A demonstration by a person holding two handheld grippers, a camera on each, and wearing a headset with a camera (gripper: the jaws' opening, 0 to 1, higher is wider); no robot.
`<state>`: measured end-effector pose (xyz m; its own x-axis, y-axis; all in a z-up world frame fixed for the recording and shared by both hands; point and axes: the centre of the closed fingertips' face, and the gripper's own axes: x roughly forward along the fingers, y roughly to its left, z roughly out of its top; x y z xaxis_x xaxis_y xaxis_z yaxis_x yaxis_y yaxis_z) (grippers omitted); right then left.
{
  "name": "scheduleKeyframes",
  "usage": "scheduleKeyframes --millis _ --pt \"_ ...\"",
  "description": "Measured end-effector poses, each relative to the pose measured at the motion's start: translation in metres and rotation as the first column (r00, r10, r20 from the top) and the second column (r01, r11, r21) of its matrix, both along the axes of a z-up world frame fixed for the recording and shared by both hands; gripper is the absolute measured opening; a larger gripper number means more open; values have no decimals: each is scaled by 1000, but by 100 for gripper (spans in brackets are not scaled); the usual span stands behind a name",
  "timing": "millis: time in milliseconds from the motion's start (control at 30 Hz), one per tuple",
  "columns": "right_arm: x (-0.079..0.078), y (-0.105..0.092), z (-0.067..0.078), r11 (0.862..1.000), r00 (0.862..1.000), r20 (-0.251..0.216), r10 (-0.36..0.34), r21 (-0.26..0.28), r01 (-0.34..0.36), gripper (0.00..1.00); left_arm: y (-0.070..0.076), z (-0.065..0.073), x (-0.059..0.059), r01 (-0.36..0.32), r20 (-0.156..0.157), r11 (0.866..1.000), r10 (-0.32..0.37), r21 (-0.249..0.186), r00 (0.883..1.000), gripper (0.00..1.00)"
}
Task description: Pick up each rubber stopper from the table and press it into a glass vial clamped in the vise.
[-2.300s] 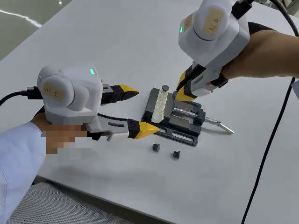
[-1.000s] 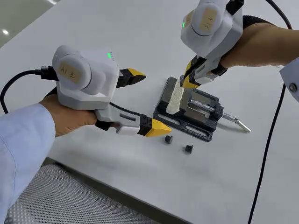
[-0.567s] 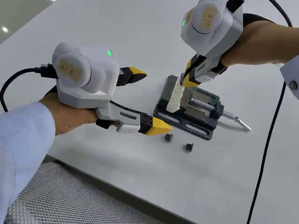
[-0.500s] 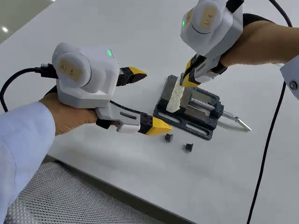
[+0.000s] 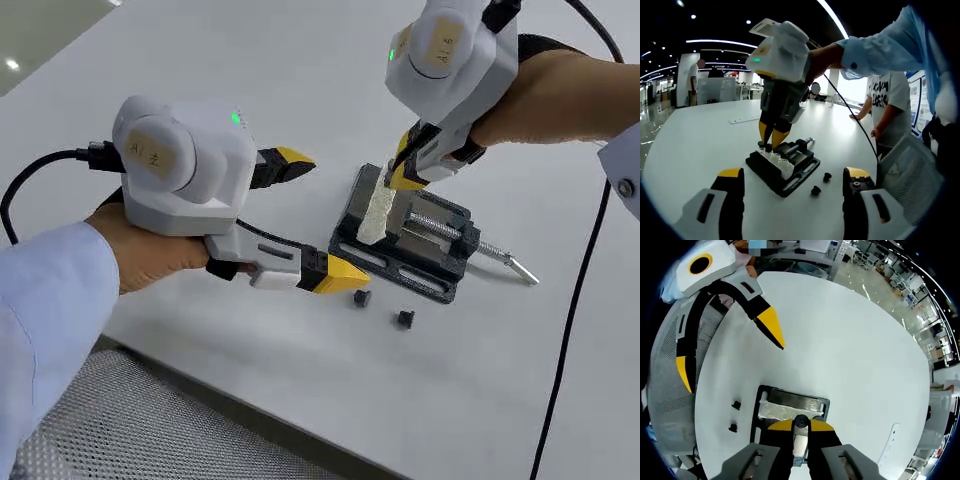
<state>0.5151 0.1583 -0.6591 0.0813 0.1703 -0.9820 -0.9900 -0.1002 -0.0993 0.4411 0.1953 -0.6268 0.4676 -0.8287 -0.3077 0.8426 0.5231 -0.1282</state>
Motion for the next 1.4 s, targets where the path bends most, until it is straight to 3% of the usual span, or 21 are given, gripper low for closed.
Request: scheduleKeyframes --millis 633,1067,1400 --pt "-1 1 -1 993 994 37 105 -55 -103 5 -2 0 -1 4 -1 1000 -4 -4 1000 78" --pt "0 -1 -3 988 990 48 132 -87 -127 5 -3 1 -1 2 -2 1000 -2 -11 1000 78" --pt "0 0 -2 989 991 41 129 -81 -125 5 -2 1 -1 -1 -2 1000 1 -14 1000 78"
